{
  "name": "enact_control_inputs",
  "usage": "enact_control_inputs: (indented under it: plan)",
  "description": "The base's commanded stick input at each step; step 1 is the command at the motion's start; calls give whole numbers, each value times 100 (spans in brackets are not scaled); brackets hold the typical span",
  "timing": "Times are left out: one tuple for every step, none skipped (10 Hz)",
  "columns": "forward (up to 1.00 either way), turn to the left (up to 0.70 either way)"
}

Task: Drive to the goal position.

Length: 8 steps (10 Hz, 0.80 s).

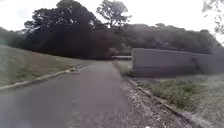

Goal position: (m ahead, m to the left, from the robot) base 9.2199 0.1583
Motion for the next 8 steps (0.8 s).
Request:
enact_control_inputs:
  plan:
    - [70, 0]
    - [70, 0]
    - [70, 0]
    - [70, 0]
    - [70, 0]
    - [70, 0]
    - [70, 0]
    - [70, 0]
